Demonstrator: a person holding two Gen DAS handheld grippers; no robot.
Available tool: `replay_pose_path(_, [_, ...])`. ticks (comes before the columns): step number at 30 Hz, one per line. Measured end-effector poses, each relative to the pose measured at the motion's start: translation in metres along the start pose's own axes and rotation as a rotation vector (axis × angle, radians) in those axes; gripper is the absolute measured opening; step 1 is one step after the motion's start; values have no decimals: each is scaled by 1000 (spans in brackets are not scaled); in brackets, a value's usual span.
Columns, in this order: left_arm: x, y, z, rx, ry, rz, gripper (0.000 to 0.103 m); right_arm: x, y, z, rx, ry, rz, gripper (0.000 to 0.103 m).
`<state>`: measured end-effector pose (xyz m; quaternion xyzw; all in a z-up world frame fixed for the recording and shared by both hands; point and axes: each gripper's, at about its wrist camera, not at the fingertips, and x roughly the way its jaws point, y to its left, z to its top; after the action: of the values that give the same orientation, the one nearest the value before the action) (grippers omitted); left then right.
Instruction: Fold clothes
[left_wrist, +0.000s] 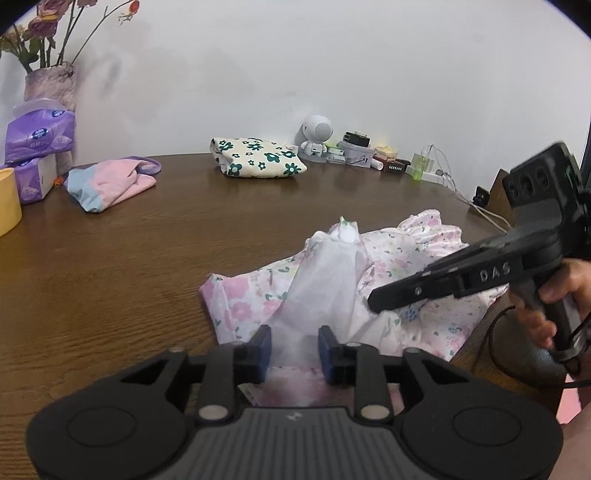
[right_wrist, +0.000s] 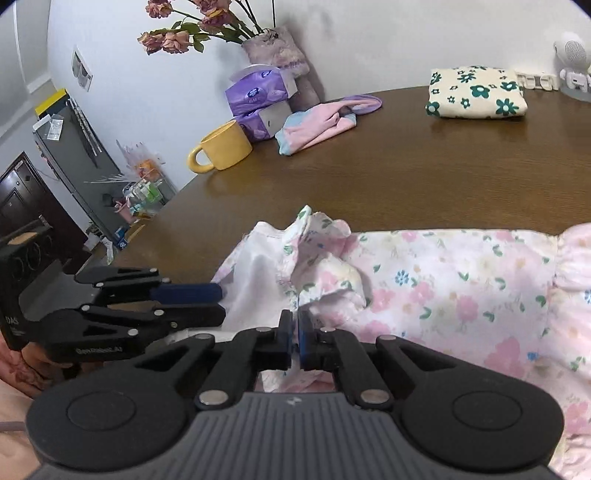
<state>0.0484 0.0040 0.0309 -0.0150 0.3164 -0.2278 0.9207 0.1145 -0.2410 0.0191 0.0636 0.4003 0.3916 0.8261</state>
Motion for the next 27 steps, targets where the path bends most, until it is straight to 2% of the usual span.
replay_pose_path(4, [-19,5,1,-51,-54,-45,48,-15,8,0,-41,-58,-17,7])
replay_pose_path(6, [-30,11,0,-87,-75,-44,51,-26,17,1,-94,-102,-30,10])
replay_pose_path(9, [-42,23,-2,-146,-79,-22,51,-39,39,5,-227,-151,-39,25])
replay_pose_path(10, [-46,27,-3,-165,-80,-14,51,-36,46,7,-285,-144,-40,34])
replay_pose_path(11, [-50,31,-3,-185,-81,-7,49,-33,54,9,-343,-137,-41,41])
replay_pose_path(12, [-50,33,-5,-185,-69,-3,47,-30,62,11,-401,-129,-42,43])
replay_pose_path(14, [-49,35,-9,-182,-42,2,28,-18,73,15,-482,-92,-49,44])
replay_pose_path(17, [-45,32,-14,-159,-19,-34,13,-4,81,20,-543,-52,-63,44])
replay_pose_path(21, [-33,15,-13,-93,2,-69,10,4,82,23,-532,-37,-85,44])
replay_pose_path(25, [-13,3,-14,-38,56,-45,11,0,79,15,-533,-32,-74,44])
replay_pose_path(27, [-7,2,-15,-31,67,-37,11,-5,83,11,-577,-27,-55,48])
